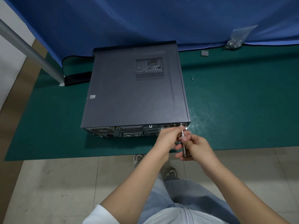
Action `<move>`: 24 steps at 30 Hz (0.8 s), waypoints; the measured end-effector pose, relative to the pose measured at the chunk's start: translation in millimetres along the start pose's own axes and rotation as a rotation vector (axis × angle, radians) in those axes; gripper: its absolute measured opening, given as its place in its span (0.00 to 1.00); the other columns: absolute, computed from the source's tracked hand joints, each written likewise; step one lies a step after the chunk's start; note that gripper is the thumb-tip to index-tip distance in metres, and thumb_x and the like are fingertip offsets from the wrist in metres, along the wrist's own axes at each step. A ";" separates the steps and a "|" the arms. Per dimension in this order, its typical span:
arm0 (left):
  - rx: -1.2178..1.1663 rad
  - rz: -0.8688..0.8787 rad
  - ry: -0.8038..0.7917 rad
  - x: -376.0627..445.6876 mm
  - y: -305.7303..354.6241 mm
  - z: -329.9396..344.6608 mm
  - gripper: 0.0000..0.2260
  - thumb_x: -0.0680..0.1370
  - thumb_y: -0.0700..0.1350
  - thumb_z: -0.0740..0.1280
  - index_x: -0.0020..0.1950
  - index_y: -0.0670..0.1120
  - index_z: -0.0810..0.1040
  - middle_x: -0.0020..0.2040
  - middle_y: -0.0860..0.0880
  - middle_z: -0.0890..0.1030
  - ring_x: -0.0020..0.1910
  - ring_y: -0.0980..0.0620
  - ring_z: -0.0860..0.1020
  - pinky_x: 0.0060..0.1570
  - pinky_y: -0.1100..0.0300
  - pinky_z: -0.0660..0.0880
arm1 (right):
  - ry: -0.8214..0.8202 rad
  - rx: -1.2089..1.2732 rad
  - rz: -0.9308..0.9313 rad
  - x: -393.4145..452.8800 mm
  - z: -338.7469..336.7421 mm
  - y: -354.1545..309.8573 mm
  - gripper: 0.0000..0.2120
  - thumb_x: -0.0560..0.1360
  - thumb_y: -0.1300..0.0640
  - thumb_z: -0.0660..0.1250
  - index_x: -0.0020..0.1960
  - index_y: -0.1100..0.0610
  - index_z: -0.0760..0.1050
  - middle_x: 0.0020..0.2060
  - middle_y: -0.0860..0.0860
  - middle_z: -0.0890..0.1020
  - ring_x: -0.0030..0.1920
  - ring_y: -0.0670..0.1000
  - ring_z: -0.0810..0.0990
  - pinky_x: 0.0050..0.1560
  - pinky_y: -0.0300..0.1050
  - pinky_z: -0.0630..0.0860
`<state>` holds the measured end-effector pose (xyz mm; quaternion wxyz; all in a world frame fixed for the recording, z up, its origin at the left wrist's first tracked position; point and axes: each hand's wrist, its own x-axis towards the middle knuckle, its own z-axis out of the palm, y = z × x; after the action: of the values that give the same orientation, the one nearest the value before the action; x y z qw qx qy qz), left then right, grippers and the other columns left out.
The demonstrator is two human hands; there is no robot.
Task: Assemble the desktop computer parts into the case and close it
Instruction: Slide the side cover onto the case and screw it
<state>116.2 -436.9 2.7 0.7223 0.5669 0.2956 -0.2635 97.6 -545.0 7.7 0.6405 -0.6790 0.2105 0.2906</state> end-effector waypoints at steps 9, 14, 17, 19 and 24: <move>0.002 0.064 0.196 3.2 -0.3 7.3 0.09 0.69 0.44 0.77 0.44 0.45 0.80 0.38 0.50 0.82 0.38 0.55 0.79 0.44 0.62 0.77 | 0.059 0.070 0.015 -1.2 -1.6 1.6 0.07 0.74 0.62 0.70 0.46 0.62 0.72 0.30 0.54 0.79 0.26 0.51 0.81 0.30 0.45 0.81; 0.098 -0.033 0.042 -0.6 5.2 1.9 0.08 0.75 0.51 0.70 0.47 0.47 0.83 0.42 0.50 0.83 0.38 0.53 0.76 0.49 0.57 0.75 | 0.003 0.117 0.018 -2.0 1.9 -1.4 0.10 0.81 0.62 0.58 0.46 0.64 0.74 0.28 0.55 0.80 0.25 0.50 0.80 0.28 0.41 0.79; 0.067 -0.041 -0.013 -0.8 4.7 -1.3 0.07 0.78 0.46 0.67 0.51 0.46 0.82 0.47 0.52 0.85 0.41 0.56 0.80 0.41 0.64 0.75 | -0.027 0.158 0.033 -3.1 4.7 -2.9 0.13 0.83 0.62 0.55 0.44 0.63 0.75 0.25 0.53 0.80 0.24 0.49 0.80 0.28 0.41 0.80; 0.043 -0.006 0.009 -1.2 4.8 -0.2 0.06 0.77 0.43 0.68 0.50 0.43 0.82 0.46 0.50 0.85 0.35 0.57 0.80 0.38 0.64 0.75 | -0.039 0.162 0.047 -3.1 2.9 -4.1 0.12 0.81 0.61 0.59 0.43 0.63 0.76 0.28 0.55 0.81 0.26 0.50 0.80 0.31 0.42 0.80; 0.001 0.029 0.112 -1.2 1.5 7.1 0.03 0.74 0.41 0.72 0.45 0.42 0.82 0.43 0.48 0.85 0.39 0.52 0.82 0.46 0.59 0.79 | 0.017 0.107 0.040 -2.3 -2.8 -1.4 0.06 0.73 0.65 0.71 0.47 0.64 0.74 0.27 0.52 0.81 0.27 0.50 0.81 0.33 0.43 0.81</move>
<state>117.4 -443.4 5.9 0.7082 0.5853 0.3273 -0.2209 97.2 -547.9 10.3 0.6679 -0.6420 0.2449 0.2860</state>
